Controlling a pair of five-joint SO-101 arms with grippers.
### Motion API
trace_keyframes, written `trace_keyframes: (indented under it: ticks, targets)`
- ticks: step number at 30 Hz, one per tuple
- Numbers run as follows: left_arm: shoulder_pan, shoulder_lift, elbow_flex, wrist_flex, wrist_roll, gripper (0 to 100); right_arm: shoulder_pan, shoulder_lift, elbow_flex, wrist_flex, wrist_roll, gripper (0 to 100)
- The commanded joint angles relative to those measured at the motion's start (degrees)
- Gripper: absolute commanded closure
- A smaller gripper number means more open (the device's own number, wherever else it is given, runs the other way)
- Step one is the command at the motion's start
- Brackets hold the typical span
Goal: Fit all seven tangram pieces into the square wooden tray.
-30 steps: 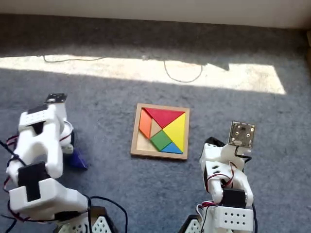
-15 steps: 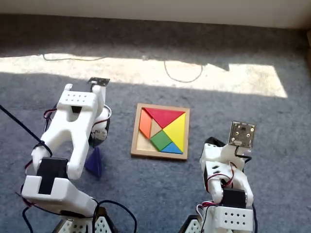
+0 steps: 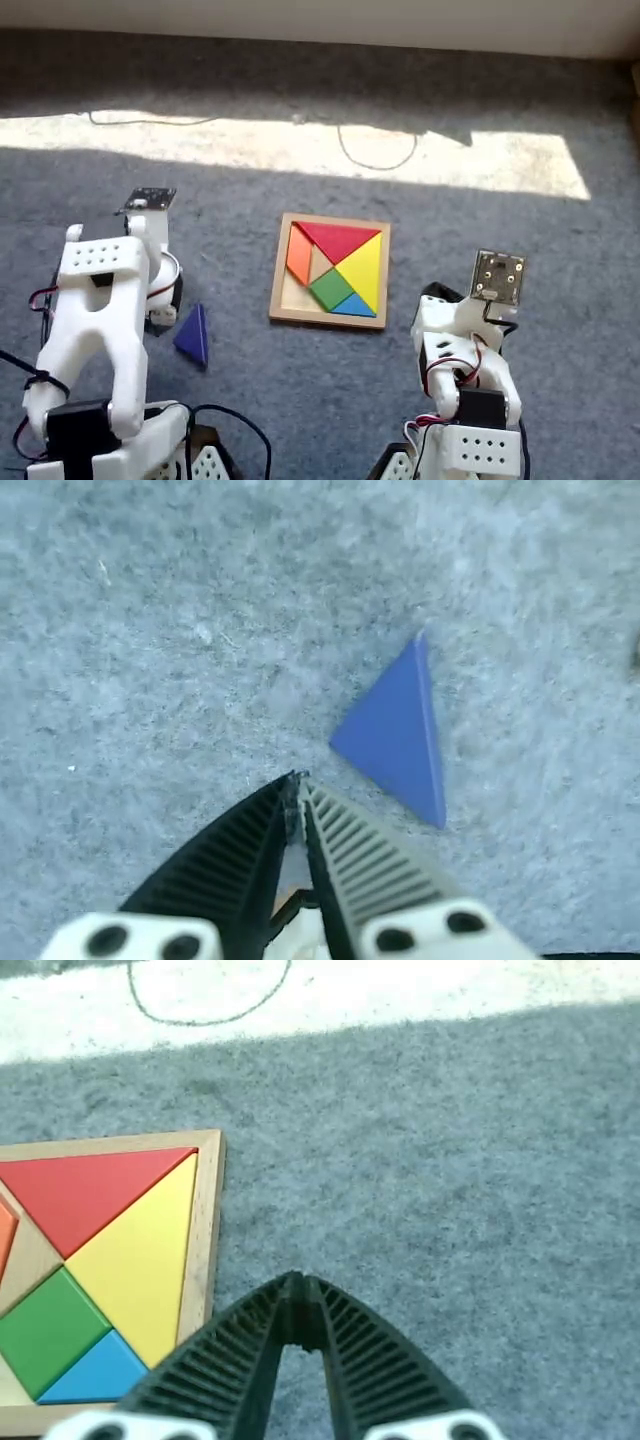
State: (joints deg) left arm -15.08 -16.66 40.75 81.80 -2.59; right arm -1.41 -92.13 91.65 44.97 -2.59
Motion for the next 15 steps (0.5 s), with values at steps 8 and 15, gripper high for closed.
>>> trace_keyframes:
  ticks: [8, 15]
  targets:
    - [4.79, 7.43, 7.52, -13.19, -3.87, 98, -0.66, -1.1, -2.86, -1.45, -0.18, 98.5]
    - [15.78, 1.54, 0.66, -10.37, 5.45, 98, -0.66, -1.1, -2.86, -1.45, -0.18, 98.5]
